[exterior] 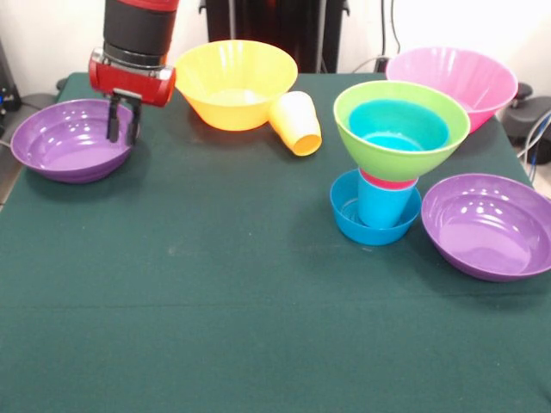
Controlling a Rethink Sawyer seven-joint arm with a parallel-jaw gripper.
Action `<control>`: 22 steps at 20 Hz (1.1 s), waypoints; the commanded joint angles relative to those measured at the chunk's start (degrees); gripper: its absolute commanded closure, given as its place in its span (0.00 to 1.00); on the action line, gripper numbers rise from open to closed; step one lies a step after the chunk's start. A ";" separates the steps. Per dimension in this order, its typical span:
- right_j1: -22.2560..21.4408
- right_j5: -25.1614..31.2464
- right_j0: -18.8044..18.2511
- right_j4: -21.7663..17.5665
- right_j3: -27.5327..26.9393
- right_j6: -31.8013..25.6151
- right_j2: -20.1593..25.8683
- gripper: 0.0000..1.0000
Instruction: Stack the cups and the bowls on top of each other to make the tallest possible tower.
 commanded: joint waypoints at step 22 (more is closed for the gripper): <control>2.85 3.14 -1.79 0.72 3.46 1.40 7.28 1.00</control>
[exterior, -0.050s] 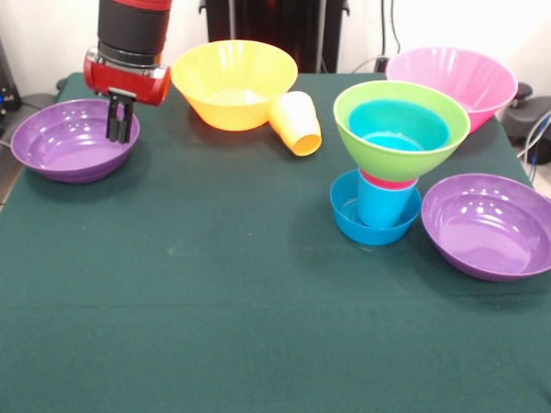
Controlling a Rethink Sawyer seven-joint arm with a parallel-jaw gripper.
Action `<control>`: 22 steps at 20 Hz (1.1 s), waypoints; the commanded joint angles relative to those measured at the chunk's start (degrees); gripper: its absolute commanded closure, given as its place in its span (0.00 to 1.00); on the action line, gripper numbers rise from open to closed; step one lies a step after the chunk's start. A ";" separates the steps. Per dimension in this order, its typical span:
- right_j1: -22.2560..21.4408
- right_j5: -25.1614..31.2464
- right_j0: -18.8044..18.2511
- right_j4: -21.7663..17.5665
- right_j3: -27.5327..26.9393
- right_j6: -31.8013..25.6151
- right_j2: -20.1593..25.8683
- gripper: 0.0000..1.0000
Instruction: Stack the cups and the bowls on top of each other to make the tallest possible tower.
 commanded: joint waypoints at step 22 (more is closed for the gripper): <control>3.94 0.61 0.52 0.62 2.55 3.17 6.43 0.00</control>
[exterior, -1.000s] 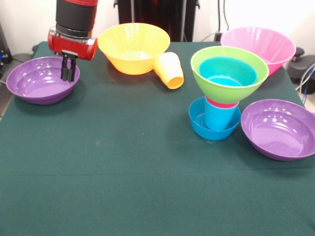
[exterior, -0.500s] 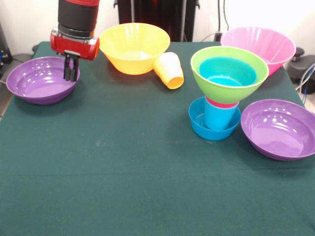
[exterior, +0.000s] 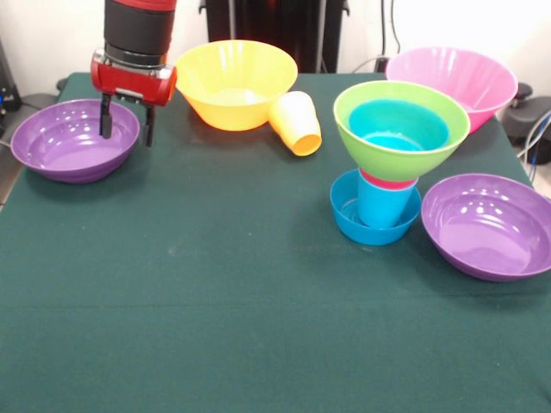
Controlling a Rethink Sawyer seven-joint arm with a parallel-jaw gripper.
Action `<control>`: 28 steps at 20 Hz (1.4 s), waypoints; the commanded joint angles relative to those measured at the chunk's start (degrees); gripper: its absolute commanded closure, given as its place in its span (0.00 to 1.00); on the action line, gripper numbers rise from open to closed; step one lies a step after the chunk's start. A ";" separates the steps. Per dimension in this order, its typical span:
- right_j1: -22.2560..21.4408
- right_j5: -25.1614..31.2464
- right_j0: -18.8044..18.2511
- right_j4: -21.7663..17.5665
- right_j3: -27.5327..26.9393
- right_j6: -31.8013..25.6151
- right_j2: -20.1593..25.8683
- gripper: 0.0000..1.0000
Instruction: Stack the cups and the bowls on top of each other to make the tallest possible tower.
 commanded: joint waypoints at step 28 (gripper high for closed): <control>7.71 -1.18 0.16 -0.35 -1.27 2.87 4.54 0.00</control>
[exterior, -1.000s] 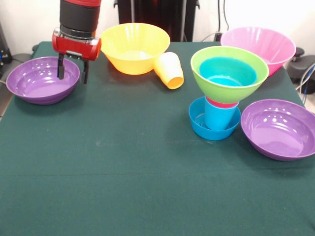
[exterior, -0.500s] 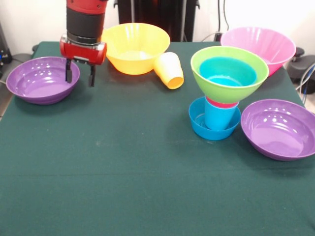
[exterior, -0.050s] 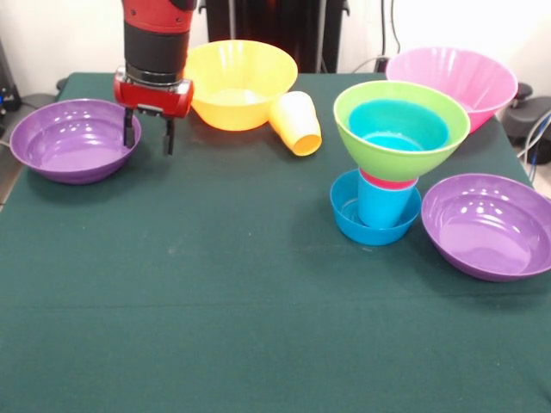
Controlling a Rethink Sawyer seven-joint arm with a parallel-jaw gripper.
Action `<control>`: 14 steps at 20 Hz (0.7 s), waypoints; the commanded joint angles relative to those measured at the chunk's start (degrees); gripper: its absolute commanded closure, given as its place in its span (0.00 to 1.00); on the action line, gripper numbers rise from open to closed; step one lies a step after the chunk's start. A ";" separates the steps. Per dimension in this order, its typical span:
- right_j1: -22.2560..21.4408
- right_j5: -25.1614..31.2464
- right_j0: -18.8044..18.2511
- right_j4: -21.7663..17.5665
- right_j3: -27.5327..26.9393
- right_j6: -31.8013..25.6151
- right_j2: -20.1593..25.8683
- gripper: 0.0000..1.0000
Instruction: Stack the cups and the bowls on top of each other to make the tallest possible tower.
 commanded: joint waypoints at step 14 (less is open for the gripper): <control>1.42 0.79 -1.35 -1.27 -1.20 0.60 4.86 0.00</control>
